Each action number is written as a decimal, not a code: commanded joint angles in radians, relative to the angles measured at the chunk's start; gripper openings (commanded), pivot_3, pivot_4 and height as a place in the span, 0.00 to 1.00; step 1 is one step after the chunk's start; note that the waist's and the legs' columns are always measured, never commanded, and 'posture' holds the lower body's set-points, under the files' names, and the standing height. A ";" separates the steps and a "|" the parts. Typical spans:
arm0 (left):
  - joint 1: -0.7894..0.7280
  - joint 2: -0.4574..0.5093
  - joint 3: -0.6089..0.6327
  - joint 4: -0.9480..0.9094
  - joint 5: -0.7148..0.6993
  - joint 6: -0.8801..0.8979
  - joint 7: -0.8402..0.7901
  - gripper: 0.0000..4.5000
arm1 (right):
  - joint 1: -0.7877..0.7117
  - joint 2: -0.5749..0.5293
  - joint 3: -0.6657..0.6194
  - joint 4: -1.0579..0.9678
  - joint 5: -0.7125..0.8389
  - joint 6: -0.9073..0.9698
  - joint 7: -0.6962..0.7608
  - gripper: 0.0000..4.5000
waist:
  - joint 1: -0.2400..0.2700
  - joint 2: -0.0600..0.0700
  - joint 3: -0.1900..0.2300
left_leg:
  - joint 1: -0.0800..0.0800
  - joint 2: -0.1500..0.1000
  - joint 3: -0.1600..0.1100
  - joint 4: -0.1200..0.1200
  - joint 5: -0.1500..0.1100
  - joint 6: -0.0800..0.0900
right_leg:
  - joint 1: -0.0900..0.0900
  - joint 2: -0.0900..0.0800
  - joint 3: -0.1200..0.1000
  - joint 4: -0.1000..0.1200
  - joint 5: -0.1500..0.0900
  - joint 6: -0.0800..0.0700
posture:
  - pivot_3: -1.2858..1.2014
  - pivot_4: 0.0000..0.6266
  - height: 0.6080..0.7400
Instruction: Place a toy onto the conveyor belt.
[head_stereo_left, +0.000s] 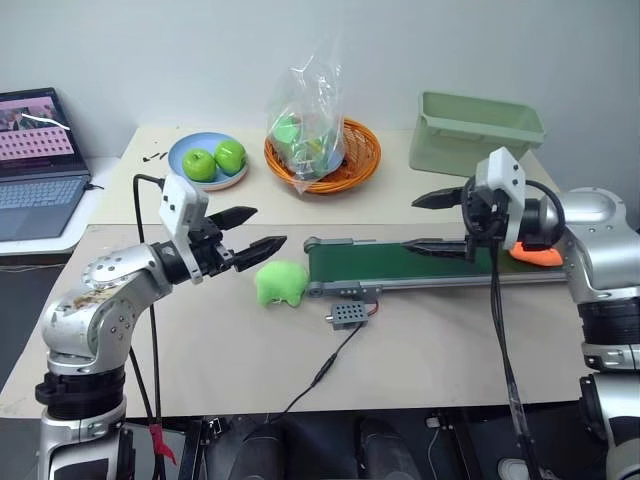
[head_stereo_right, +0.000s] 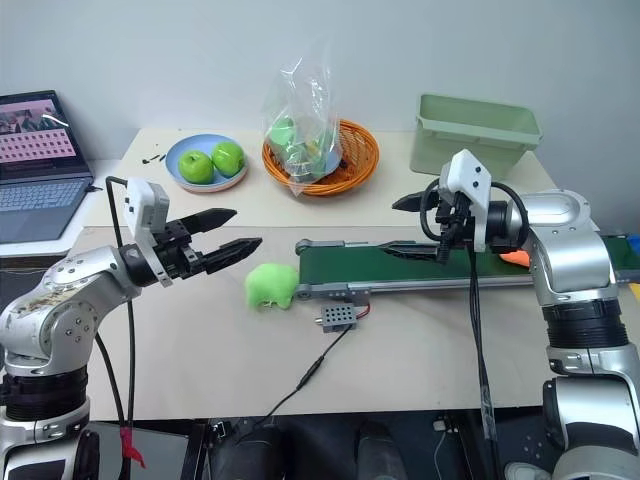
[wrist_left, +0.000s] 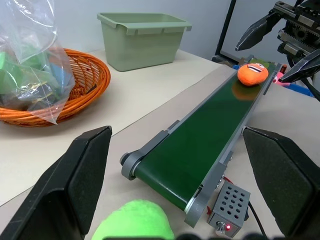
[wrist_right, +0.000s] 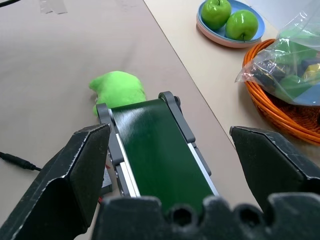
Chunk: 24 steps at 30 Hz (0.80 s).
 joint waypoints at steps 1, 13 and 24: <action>-0.034 0.017 0.009 0.014 -0.016 -0.009 0.007 0.99 | 0.004 -0.016 -0.043 -0.042 0.013 -0.003 -0.017 1.00 | 0.000 0.000 0.000 | 0.000 0.000 0.000 0.000 0.000 0.000 | 0.000 0.000 0.000 0.000 0.000 0.000 | 0.52 0.24 1.00; -0.046 0.008 -0.004 0.032 -0.064 0.019 0.026 0.99 | 0.025 -0.025 -0.053 -0.077 0.029 0.021 -0.041 1.00 | 0.000 0.000 0.000 | 0.000 0.000 0.000 0.000 0.000 0.000 | 0.000 0.000 0.000 0.000 0.000 0.000 | 0.52 0.24 1.00; -0.040 0.032 0.017 0.028 -0.093 0.027 0.043 0.99 | 0.015 -0.020 -0.043 -0.069 0.029 0.015 -0.038 1.00 | 0.000 0.000 0.000 | 0.000 0.000 0.000 0.000 0.000 0.000 | 0.000 0.000 0.000 0.000 0.000 0.000 | 0.52 0.24 1.00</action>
